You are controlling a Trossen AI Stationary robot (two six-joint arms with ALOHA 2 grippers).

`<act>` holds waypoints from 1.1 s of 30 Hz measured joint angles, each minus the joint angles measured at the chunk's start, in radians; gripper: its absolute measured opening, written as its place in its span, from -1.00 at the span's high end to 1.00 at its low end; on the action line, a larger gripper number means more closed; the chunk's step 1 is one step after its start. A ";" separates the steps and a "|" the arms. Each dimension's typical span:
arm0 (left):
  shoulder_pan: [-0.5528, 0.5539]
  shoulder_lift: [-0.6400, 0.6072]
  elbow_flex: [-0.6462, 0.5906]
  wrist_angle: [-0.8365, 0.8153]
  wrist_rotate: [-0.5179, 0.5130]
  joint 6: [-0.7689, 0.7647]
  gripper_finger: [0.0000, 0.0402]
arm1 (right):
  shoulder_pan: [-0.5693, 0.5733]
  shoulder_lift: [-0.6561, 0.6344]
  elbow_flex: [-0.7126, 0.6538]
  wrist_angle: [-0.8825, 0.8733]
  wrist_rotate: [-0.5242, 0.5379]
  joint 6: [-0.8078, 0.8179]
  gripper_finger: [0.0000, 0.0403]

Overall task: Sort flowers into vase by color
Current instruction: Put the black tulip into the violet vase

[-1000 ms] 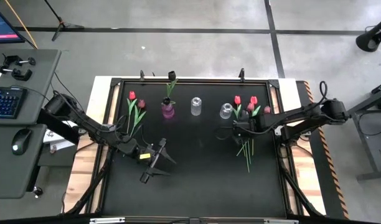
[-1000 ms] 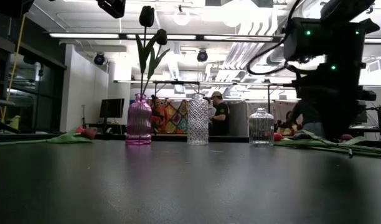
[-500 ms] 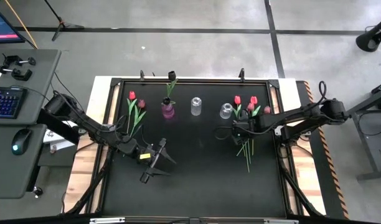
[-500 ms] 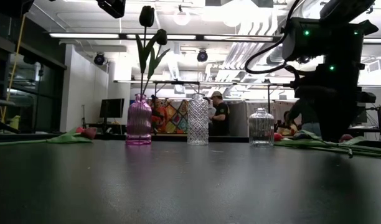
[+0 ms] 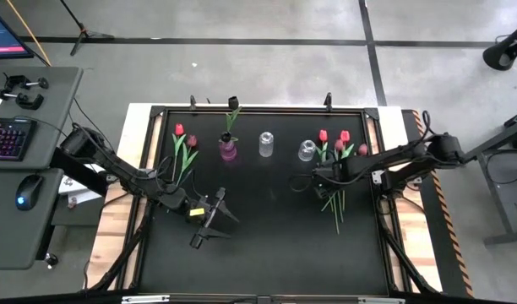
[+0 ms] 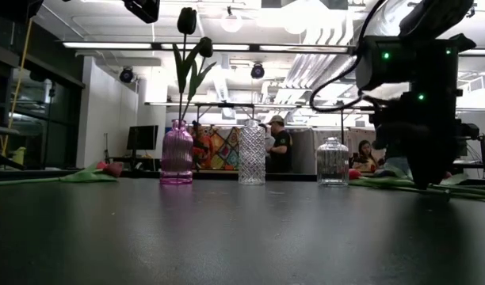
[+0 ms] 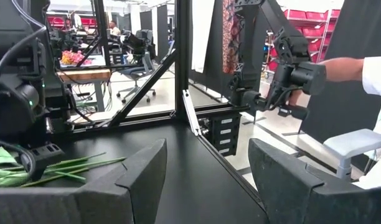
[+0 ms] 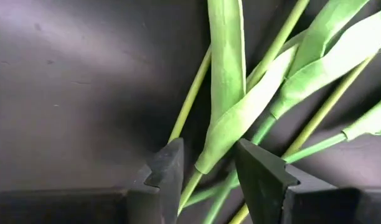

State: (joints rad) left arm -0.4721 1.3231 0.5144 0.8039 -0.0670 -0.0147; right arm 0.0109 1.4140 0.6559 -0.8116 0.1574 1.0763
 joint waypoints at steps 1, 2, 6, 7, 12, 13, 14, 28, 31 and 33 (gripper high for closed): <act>0.000 0.000 0.000 0.000 0.000 0.000 -0.06 | 0.000 0.011 0.000 -0.001 0.001 0.000 0.33; 0.000 0.000 0.000 0.000 0.000 0.000 -0.06 | 0.000 0.021 0.003 0.003 0.005 -0.001 0.33; 0.000 0.000 0.000 0.000 0.000 0.000 -0.06 | 0.001 0.043 0.005 0.009 0.017 -0.002 0.33; 0.000 0.000 0.000 0.000 0.000 0.000 -0.06 | 0.001 0.044 0.005 0.009 0.019 -0.003 0.34; 0.000 0.000 0.000 0.000 0.000 0.000 -0.06 | 0.001 0.024 0.001 0.000 0.026 -0.003 0.55; 0.000 0.000 0.000 0.000 0.000 0.000 -0.06 | 0.001 0.023 0.001 0.000 0.027 -0.003 0.64; 0.000 0.000 0.000 0.000 0.000 0.000 -0.06 | 0.001 0.020 0.001 0.001 0.028 -0.003 0.74; 0.000 0.000 0.000 0.000 0.000 0.000 -0.06 | 0.053 0.020 0.177 -0.222 0.127 -0.049 0.98; 0.000 0.000 0.000 0.000 0.000 0.000 -0.06 | 0.063 0.020 0.229 -0.319 0.132 -0.046 0.99; 0.000 0.000 0.000 0.000 0.000 0.000 -0.06 | 0.072 0.019 0.265 -0.378 0.158 -0.034 0.99</act>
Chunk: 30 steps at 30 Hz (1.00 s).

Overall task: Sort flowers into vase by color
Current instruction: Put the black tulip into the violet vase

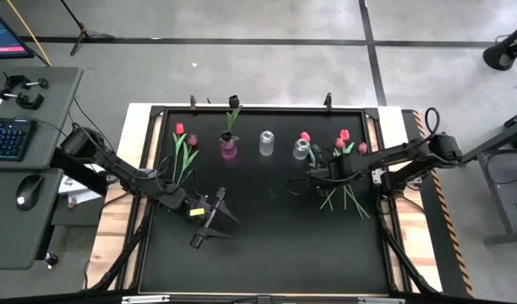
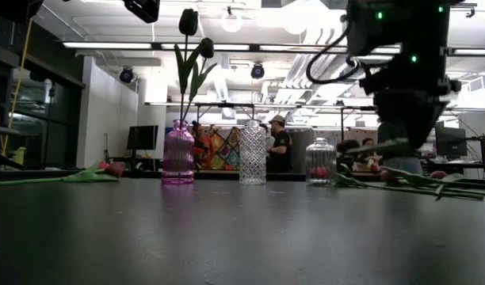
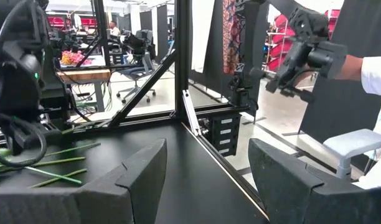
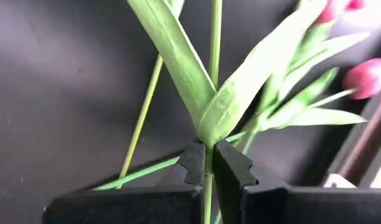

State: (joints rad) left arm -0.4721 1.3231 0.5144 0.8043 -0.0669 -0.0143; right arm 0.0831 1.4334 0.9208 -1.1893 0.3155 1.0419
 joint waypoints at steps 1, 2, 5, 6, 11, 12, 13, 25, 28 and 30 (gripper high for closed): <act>0.000 0.000 0.000 0.000 0.000 0.000 -0.06 | 0.005 0.000 0.018 -0.026 0.018 0.007 0.99; 0.000 0.000 0.000 0.000 0.000 0.000 -0.06 | 0.010 0.000 0.036 -0.054 0.036 0.012 0.99; 0.000 0.000 0.000 0.000 0.000 0.000 -0.06 | 0.023 0.000 0.092 -0.122 0.100 0.029 1.00; 0.000 0.000 0.000 0.000 0.000 0.000 -0.06 | 0.028 0.000 0.109 -0.134 0.123 0.031 1.00; 0.000 0.000 0.000 0.001 0.001 0.000 -0.06 | 0.057 0.000 0.189 -0.129 0.290 0.018 1.00; 0.000 0.000 0.000 0.003 0.008 0.003 -0.06 | 0.066 -0.001 0.199 -0.109 0.334 -0.001 1.00; 0.000 0.000 0.000 0.008 0.026 0.016 -0.06 | 0.076 -0.001 0.207 -0.071 0.379 -0.028 1.00; -0.079 -0.005 0.000 0.193 0.207 0.113 -0.06 | 0.091 -0.001 0.013 1.274 0.312 -0.833 1.00; -0.098 -0.019 0.000 0.187 0.207 0.168 -0.06 | 0.057 0.000 -0.077 1.653 0.256 -0.960 1.00; -0.105 -0.023 -0.001 0.186 0.204 0.182 -0.06 | 0.028 0.004 -0.136 1.894 0.208 -1.017 1.00</act>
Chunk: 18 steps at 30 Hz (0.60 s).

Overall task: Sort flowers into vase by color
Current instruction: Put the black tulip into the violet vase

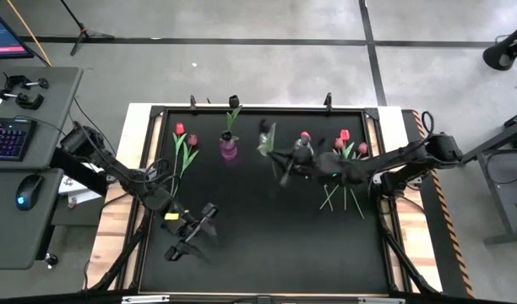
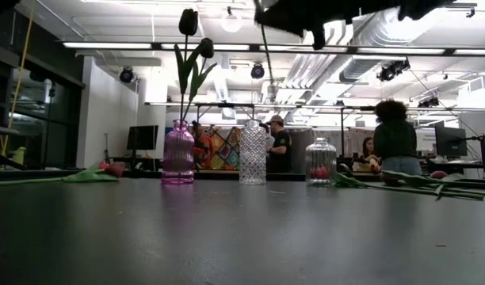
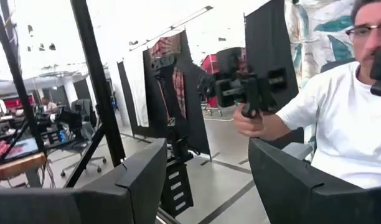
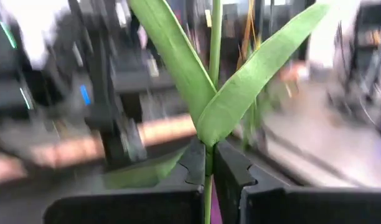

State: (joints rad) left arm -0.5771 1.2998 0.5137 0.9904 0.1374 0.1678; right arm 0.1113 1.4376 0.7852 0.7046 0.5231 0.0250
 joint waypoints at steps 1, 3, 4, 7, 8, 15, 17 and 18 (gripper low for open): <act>-0.002 -0.002 0.000 -0.001 -0.005 0.003 -0.06 | -0.017 0.008 -0.025 0.113 -0.032 -0.013 1.00; -0.002 -0.004 0.000 0.000 -0.010 0.005 -0.06 | -0.048 0.037 -0.069 0.303 -0.110 -0.039 1.00; -0.002 -0.004 0.000 -0.002 -0.015 0.005 -0.06 | -0.063 0.058 -0.082 0.379 -0.140 -0.054 1.00; -0.002 -0.004 0.000 -0.010 -0.017 0.012 -0.06 | -0.094 0.138 -0.094 0.572 -0.169 -0.107 1.00; -0.002 -0.004 0.000 -0.013 -0.019 0.019 -0.06 | -0.104 0.170 -0.091 0.624 -0.174 -0.127 1.00; -0.002 -0.004 0.000 -0.060 -0.079 0.031 -0.06 | -0.166 0.391 0.052 0.803 -0.322 -0.274 1.00; -0.002 -0.004 0.000 -0.071 -0.099 0.038 -0.06 | -0.183 0.435 0.105 0.803 -0.326 -0.297 1.00; -0.002 -0.004 0.000 -0.072 -0.104 0.039 -0.06 | -0.193 0.453 0.130 0.803 -0.327 -0.300 1.00</act>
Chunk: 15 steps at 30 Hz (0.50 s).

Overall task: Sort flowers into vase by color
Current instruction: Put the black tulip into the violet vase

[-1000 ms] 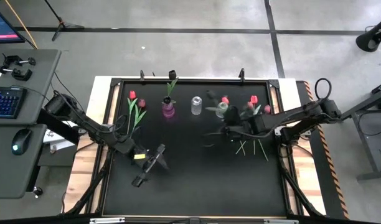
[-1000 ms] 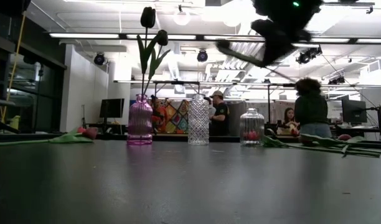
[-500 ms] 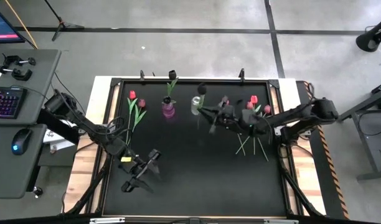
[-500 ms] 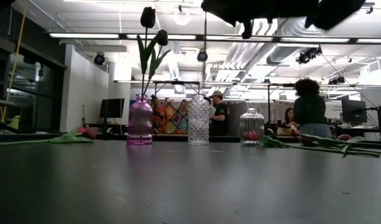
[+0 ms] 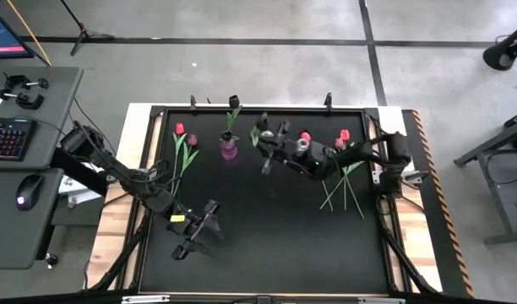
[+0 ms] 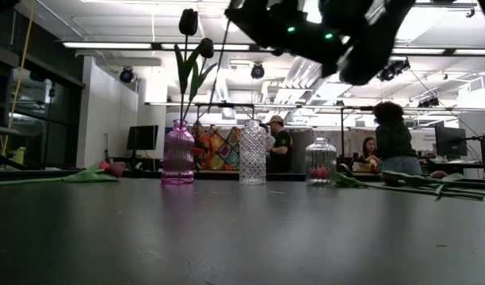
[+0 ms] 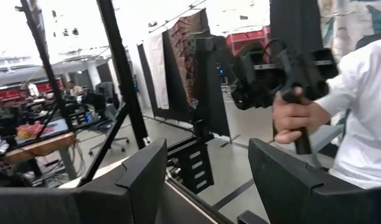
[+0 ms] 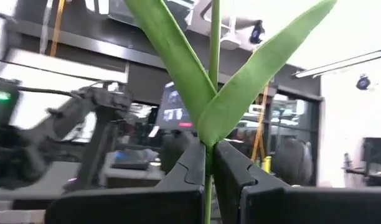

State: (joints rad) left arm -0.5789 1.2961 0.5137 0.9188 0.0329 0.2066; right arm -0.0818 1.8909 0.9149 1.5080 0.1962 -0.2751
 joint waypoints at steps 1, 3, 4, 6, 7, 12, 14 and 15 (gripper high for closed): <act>0.000 0.000 0.000 -0.001 -0.001 -0.001 -0.06 | -0.010 0.017 0.026 0.001 -0.010 -0.001 1.00; 0.000 0.000 0.000 -0.007 -0.001 -0.001 -0.06 | -0.028 0.046 0.072 0.001 -0.029 0.009 1.00; 0.000 0.000 0.000 -0.006 -0.001 0.000 -0.06 | -0.037 0.058 0.092 0.000 -0.043 0.012 1.00; 0.000 0.000 0.000 -0.006 -0.001 -0.002 -0.06 | -0.051 0.081 0.133 -0.007 -0.051 0.012 1.00; 0.000 0.000 0.000 -0.007 -0.001 -0.003 -0.06 | -0.056 0.093 0.150 -0.007 -0.053 0.013 1.00; 0.000 0.000 0.000 -0.010 -0.001 -0.003 -0.06 | -0.077 0.142 0.229 -0.032 -0.072 0.044 1.00; 0.000 0.000 0.000 -0.010 -0.004 -0.003 -0.06 | -0.085 0.154 0.247 -0.058 -0.101 0.070 1.00; 0.000 0.000 0.000 -0.010 -0.004 -0.003 -0.06 | -0.088 0.161 0.257 -0.070 -0.102 0.073 1.00</act>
State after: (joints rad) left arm -0.5789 1.2961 0.5137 0.9089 0.0285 0.2031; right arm -0.1699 2.0514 1.1717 1.4382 0.0939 -0.2016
